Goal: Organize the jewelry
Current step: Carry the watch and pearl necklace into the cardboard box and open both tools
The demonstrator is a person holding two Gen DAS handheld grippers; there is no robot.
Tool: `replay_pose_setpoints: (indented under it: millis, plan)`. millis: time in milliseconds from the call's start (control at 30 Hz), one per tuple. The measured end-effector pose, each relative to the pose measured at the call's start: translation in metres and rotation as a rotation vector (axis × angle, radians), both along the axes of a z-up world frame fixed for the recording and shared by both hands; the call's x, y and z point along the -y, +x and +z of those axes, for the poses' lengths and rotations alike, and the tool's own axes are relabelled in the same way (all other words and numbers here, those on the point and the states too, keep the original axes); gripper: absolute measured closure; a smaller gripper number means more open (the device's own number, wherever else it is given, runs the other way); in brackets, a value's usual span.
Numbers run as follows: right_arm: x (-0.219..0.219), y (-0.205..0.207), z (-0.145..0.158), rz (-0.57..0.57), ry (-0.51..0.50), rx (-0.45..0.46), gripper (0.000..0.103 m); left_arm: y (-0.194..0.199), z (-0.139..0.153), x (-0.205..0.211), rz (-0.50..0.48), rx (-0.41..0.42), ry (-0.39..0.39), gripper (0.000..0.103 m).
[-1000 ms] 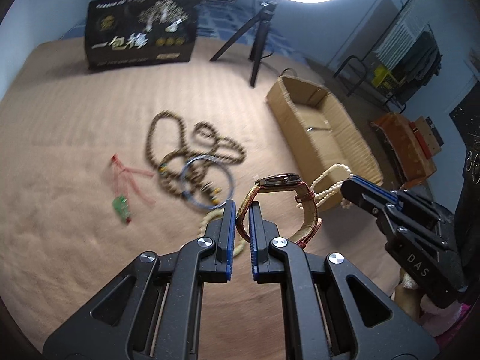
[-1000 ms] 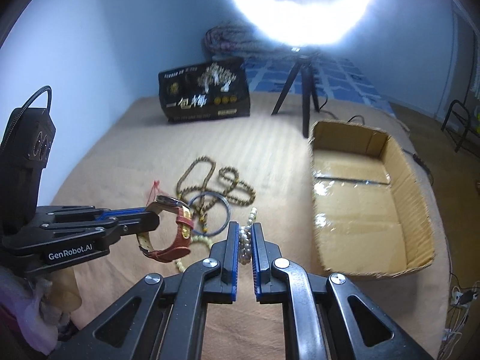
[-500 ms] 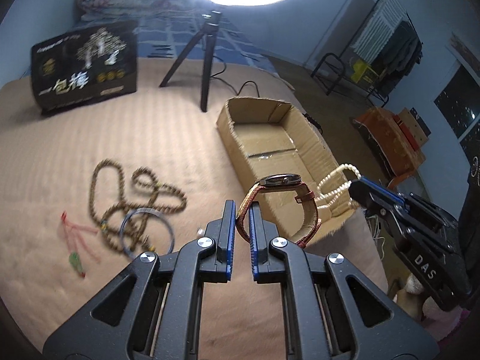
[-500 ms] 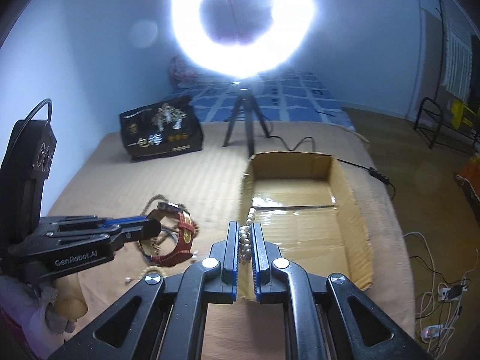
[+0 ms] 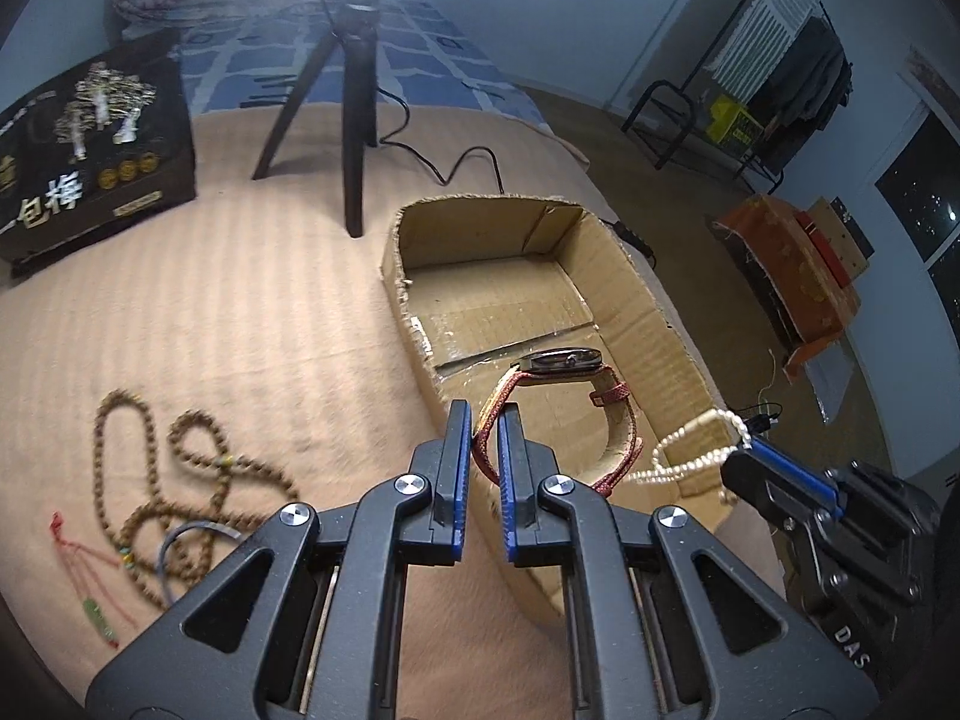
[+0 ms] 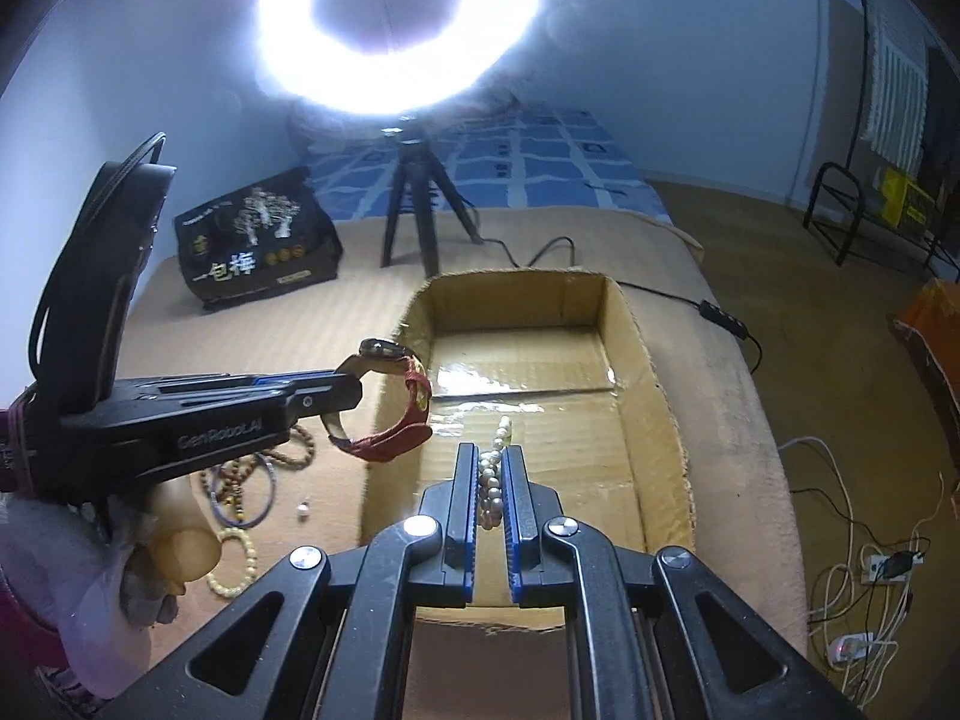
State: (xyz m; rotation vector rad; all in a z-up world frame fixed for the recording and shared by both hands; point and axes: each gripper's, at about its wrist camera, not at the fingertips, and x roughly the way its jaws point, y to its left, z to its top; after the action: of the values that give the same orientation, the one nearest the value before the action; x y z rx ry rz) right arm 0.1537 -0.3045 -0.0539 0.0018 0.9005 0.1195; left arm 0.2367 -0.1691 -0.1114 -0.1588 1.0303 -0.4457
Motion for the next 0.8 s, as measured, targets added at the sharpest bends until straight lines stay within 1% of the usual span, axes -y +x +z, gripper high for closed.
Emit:
replay_pose_setpoints:
  millis: [200, 467, 500, 533, 600, 667, 800]
  plan:
    - [0.015, 0.006, -0.016, -0.039, 0.012, -0.041, 0.098, 0.01, -0.014, 0.011, 0.005, -0.023, 0.011, 0.096]
    - [0.018, 0.009, -0.028, -0.046, 0.019, -0.085, 0.097, 0.014, -0.023, 0.015, 0.008, -0.041, 0.025, 0.096]
    - [0.018, 0.009, -0.028, -0.046, 0.02, -0.087, 0.091, 0.015, -0.022, 0.015, 0.007, -0.038, 0.024, 0.096]
    - [0.017, 0.009, -0.027, -0.05, 0.018, -0.084, 0.075, 0.015, -0.022, 0.016, 0.006, -0.038, 0.03, 0.094]
    - [0.016, 0.01, -0.024, -0.054, 0.01, -0.07, 0.058, 0.015, -0.022, 0.017, 0.0, -0.041, 0.031, 0.088]
    - [0.015, 0.01, -0.021, -0.055, 0.011, -0.061, 0.057, 0.014, -0.021, 0.017, -0.003, -0.037, 0.038, 0.083]
    - [0.014, 0.01, -0.018, -0.058, 0.019, -0.05, 0.057, 0.01, -0.013, 0.013, 0.0, -0.014, 0.05, 0.083]
